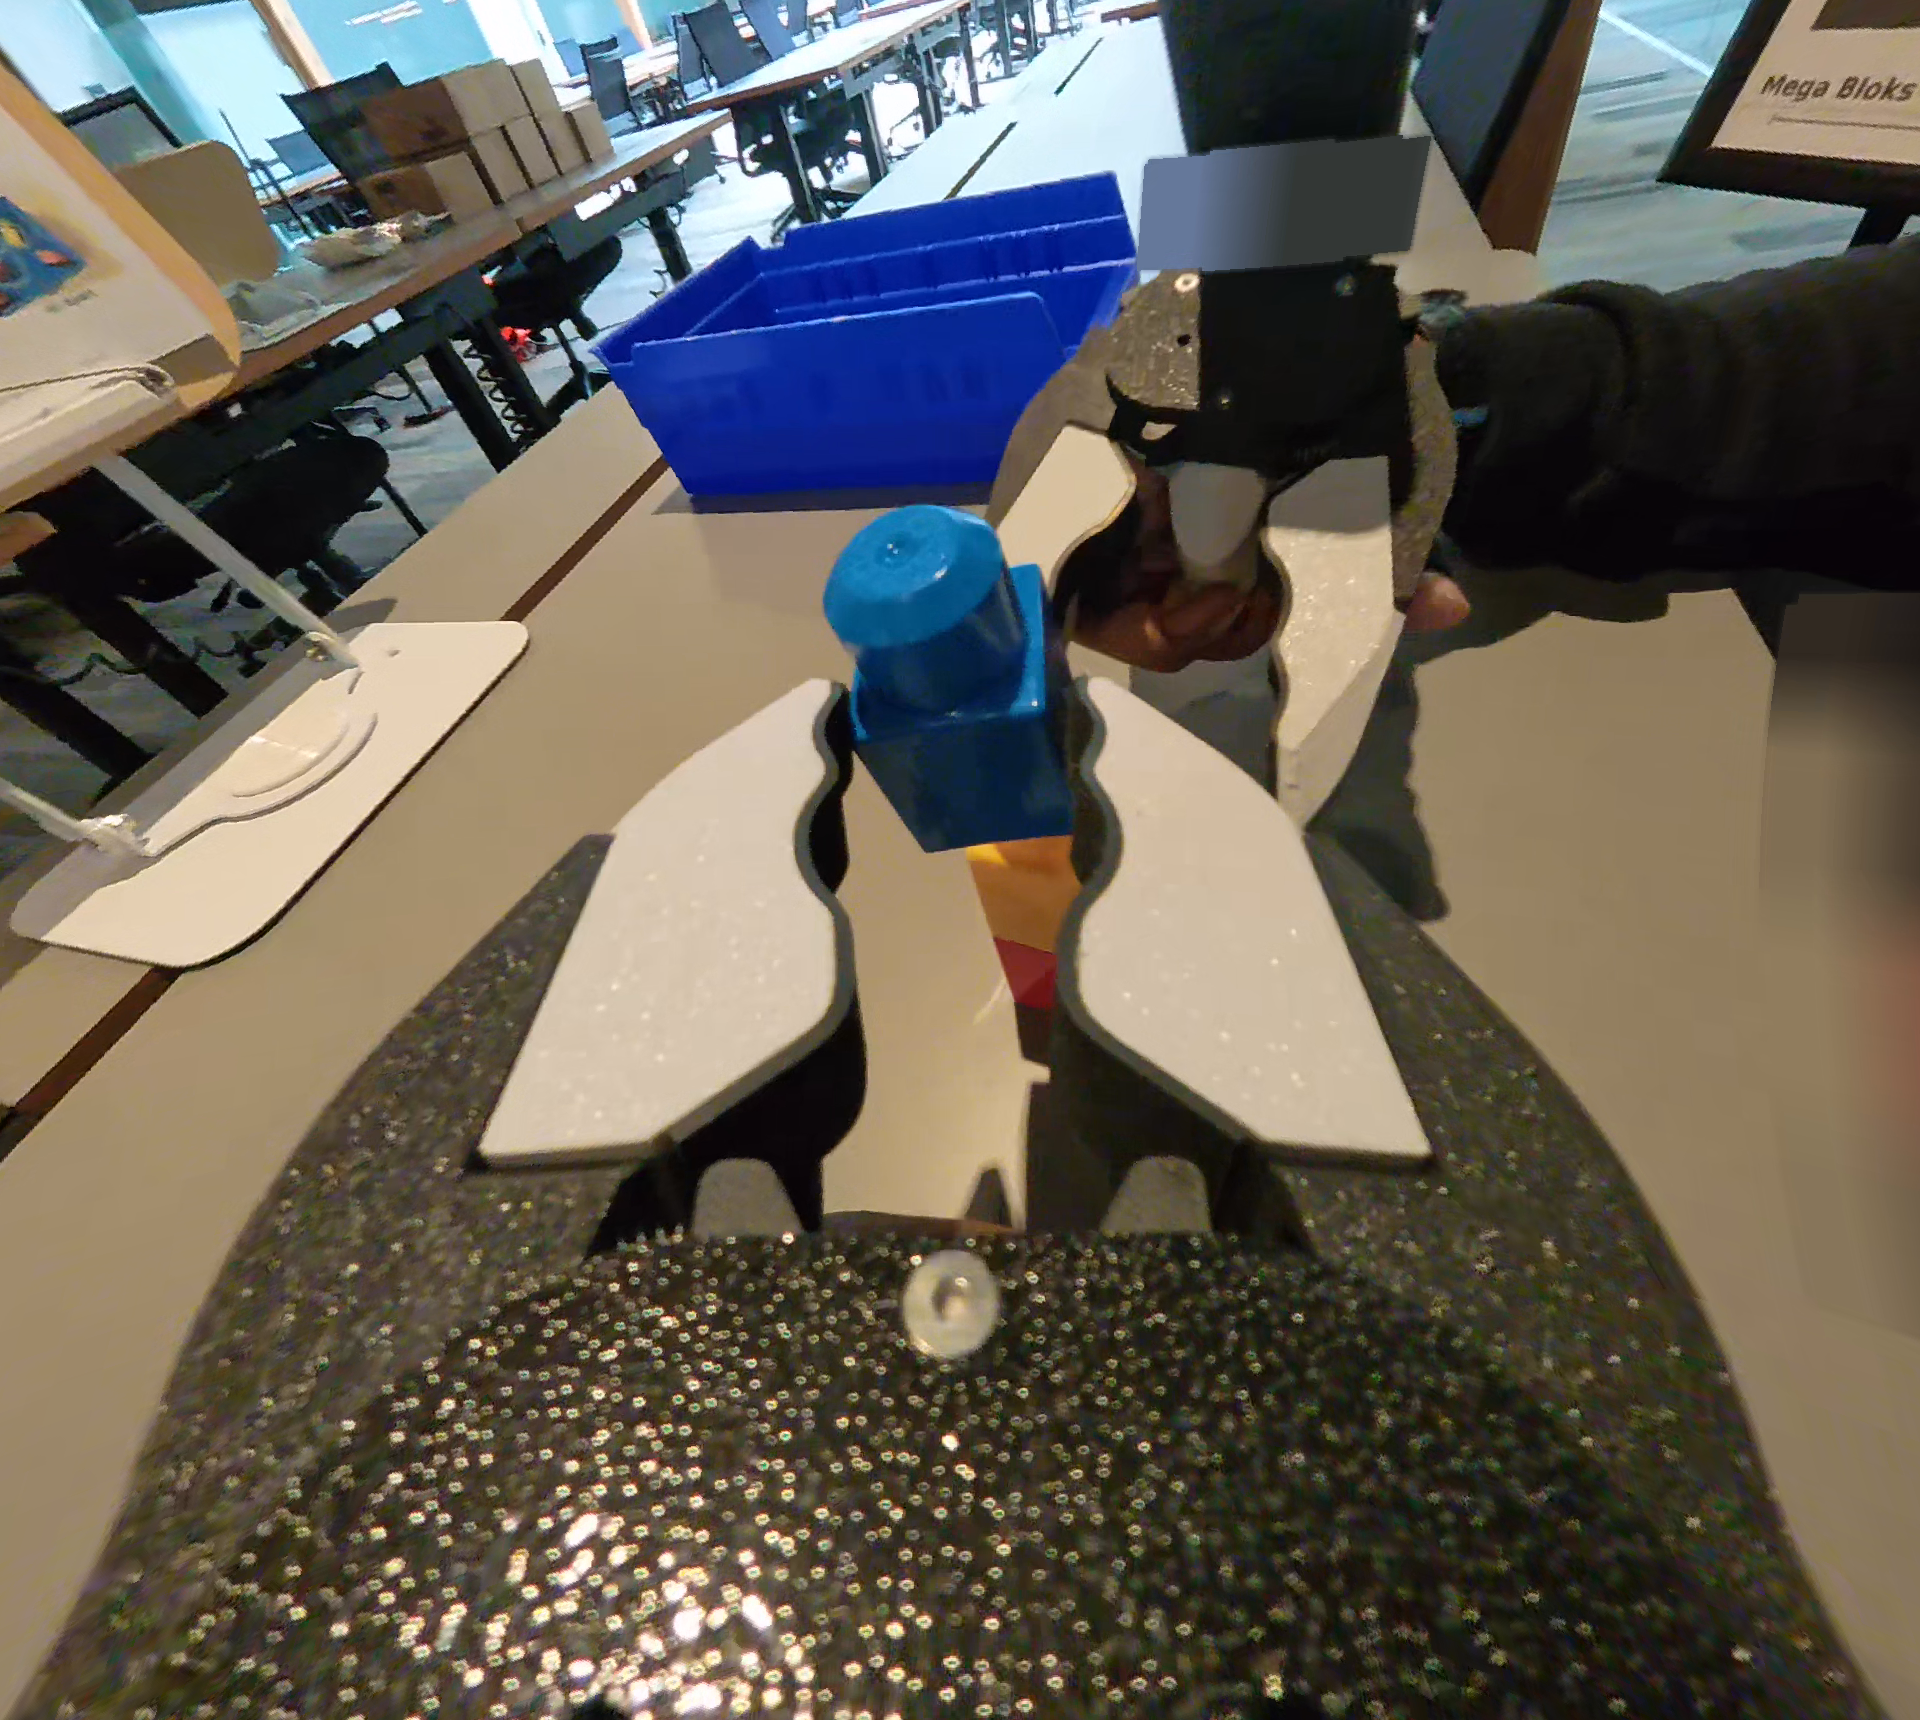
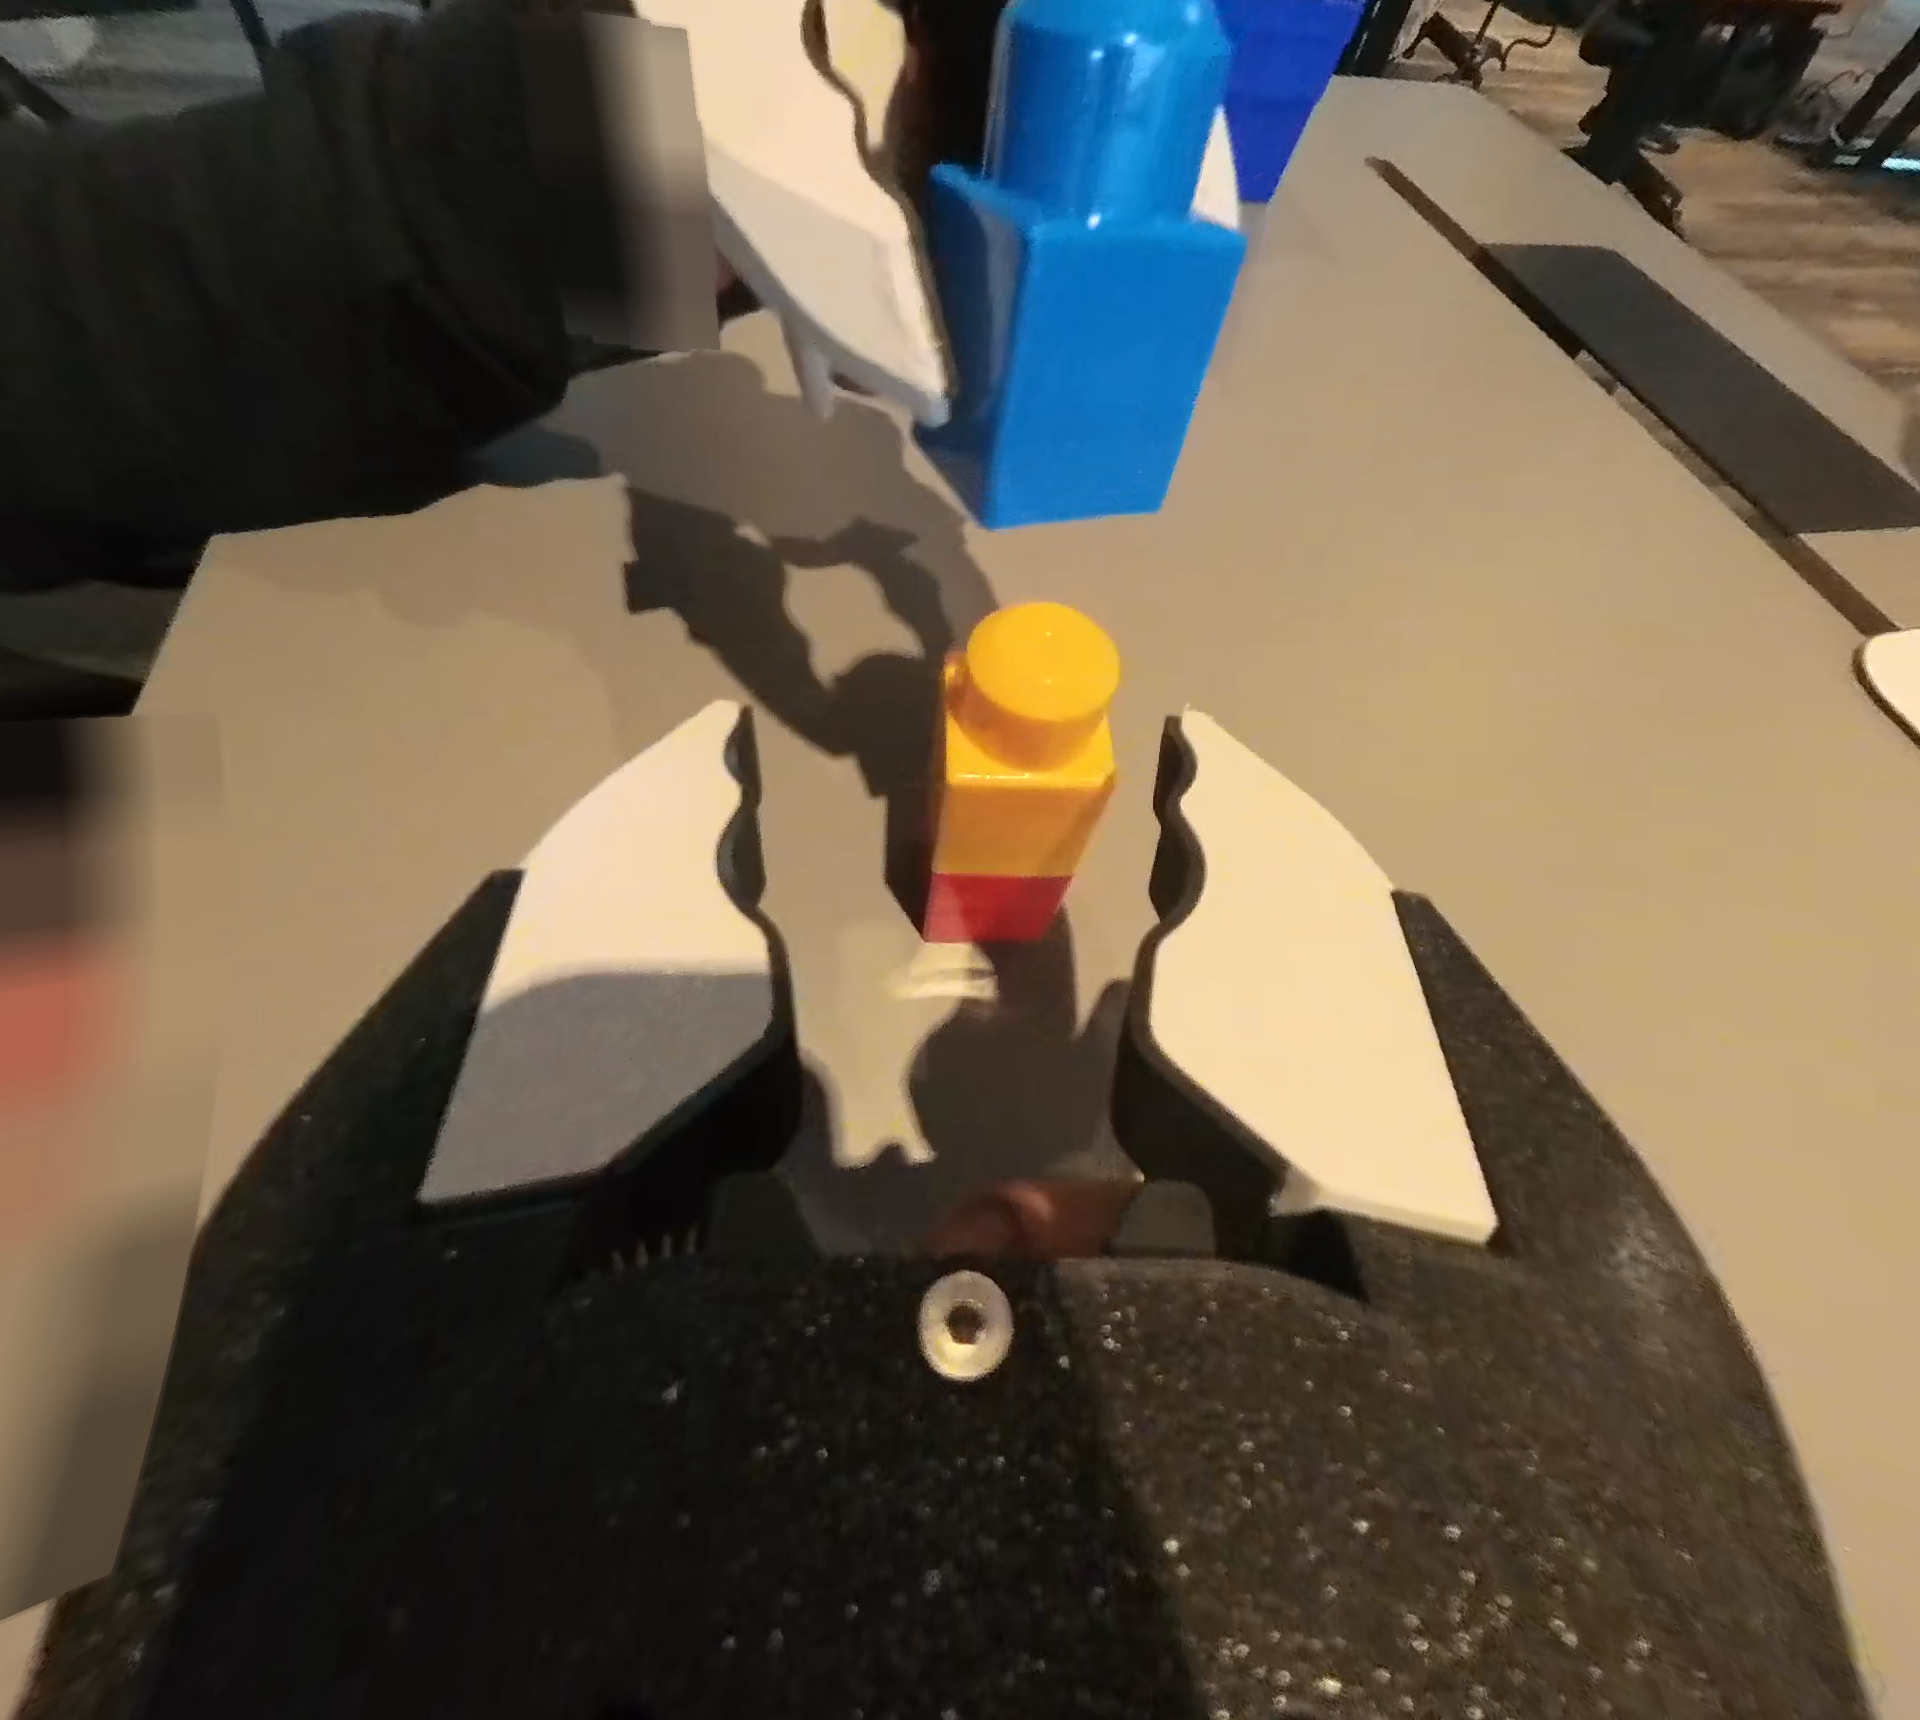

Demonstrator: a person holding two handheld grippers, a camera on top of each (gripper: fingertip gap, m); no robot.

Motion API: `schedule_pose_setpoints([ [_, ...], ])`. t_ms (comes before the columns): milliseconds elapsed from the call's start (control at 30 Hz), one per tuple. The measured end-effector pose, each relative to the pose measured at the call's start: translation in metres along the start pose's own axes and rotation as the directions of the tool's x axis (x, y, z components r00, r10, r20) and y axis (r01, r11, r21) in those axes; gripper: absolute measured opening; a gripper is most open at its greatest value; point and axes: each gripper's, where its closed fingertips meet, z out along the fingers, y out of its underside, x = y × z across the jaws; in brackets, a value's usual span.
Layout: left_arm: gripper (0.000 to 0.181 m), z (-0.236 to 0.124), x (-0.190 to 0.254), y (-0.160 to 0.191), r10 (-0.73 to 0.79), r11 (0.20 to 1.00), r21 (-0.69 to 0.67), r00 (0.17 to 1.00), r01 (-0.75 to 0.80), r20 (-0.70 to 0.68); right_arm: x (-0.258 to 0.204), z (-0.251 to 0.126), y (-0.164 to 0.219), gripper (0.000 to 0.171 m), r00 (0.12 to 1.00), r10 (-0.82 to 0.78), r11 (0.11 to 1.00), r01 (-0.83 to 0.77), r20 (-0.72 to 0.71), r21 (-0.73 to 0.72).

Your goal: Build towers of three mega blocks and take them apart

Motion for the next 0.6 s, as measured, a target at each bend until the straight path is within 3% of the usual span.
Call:
schedule_pose_setpoints([
  [167,0.040,0.006,0.005,0.005,0.014,1.000,-0.015,0.999,-0.015,-0.028,0.009,0.014,0.012,0.072,0.997,0.051,0.997,-0.054,-0.058,-0.053],
  [300,0.039,0.008,0.010,0.007,0.005,1.000,-0.009,0.998,-0.006,-0.066,0.010,0.021,0.020,0.037,0.997,0.041,0.996,-0.046,-0.072,-0.074],
  [600,0.039,0.015,0.030,0.024,0.033,0.995,-0.087,0.983,-0.050,-0.182,-0.009,0.022,0.018,0.036,0.999,-0.011,0.998,0.013,0.030,-0.061],
])
